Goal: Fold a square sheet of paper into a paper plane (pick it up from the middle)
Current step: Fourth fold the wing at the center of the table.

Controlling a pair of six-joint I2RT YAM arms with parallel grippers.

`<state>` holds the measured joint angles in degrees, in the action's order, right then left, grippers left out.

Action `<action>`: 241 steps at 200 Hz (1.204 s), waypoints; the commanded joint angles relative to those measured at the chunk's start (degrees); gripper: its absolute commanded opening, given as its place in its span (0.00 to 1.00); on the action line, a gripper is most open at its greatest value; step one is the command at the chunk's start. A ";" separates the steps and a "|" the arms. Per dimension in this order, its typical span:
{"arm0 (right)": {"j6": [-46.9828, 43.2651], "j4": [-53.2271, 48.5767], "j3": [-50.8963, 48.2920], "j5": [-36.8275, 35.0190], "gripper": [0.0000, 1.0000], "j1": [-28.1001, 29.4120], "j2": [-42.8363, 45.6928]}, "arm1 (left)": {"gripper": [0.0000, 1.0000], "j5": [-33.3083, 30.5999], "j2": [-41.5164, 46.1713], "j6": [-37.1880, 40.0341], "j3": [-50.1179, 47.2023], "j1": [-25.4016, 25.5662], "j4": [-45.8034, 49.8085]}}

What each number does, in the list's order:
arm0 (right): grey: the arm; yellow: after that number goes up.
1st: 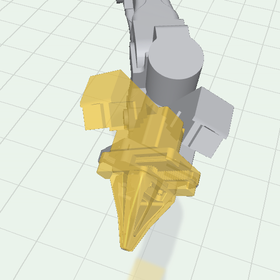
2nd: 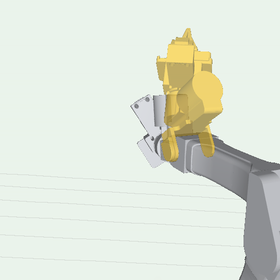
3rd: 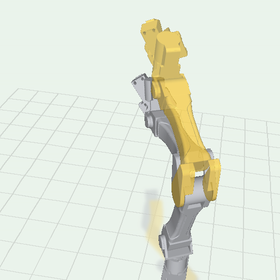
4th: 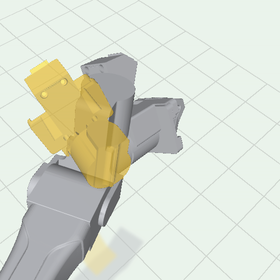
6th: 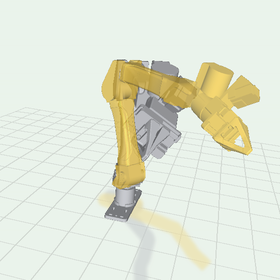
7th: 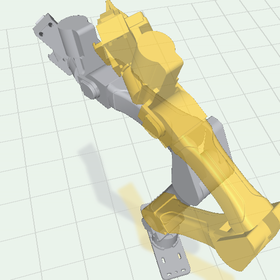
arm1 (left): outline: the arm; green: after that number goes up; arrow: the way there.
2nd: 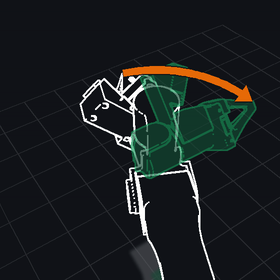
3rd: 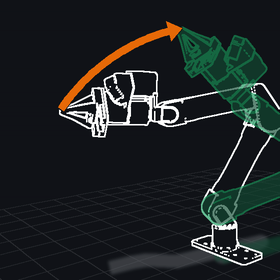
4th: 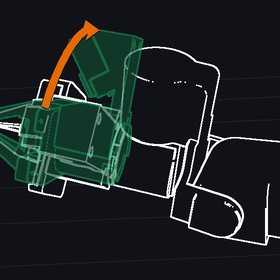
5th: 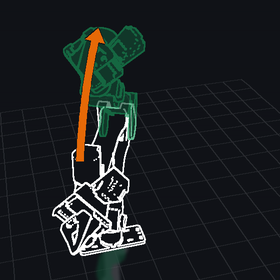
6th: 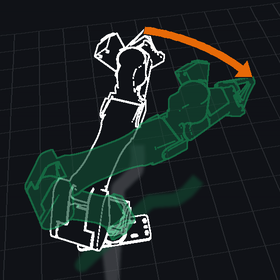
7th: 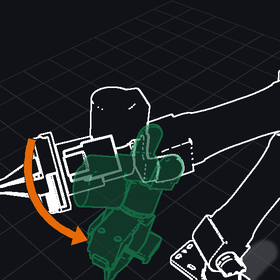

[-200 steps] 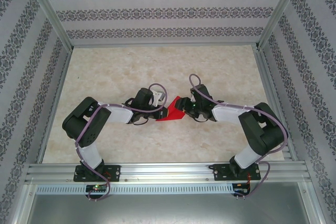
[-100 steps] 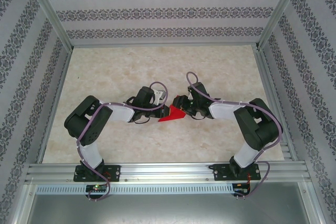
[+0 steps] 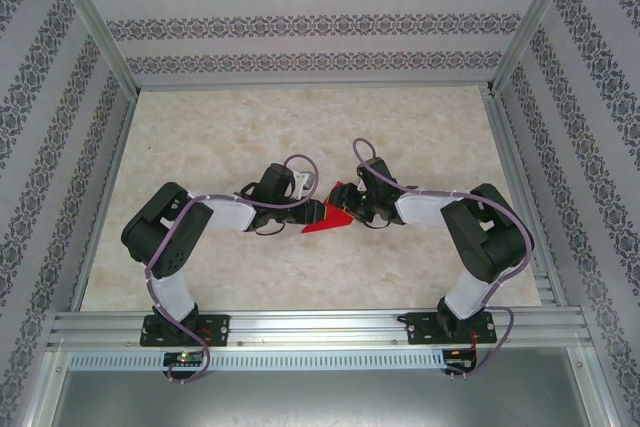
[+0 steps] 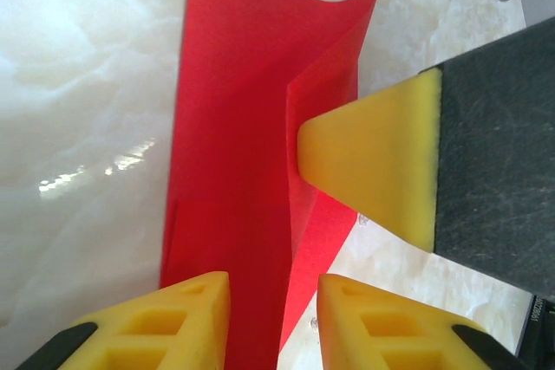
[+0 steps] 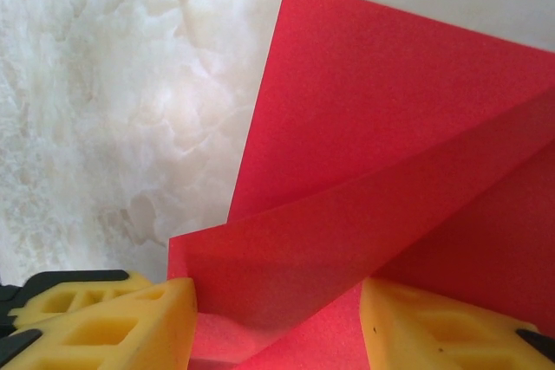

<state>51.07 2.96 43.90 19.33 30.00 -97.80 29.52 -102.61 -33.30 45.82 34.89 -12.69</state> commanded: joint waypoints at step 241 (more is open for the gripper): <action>0.19 -12.54 3.80 -2.95 0.59 -0.59 -2.28 | 0.12 2.87 -1.36 -2.22 3.14 -0.56 4.49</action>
<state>52.53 -7.07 50.37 17.28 29.98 -100.18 33.56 -102.54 -36.88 47.57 34.87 -10.76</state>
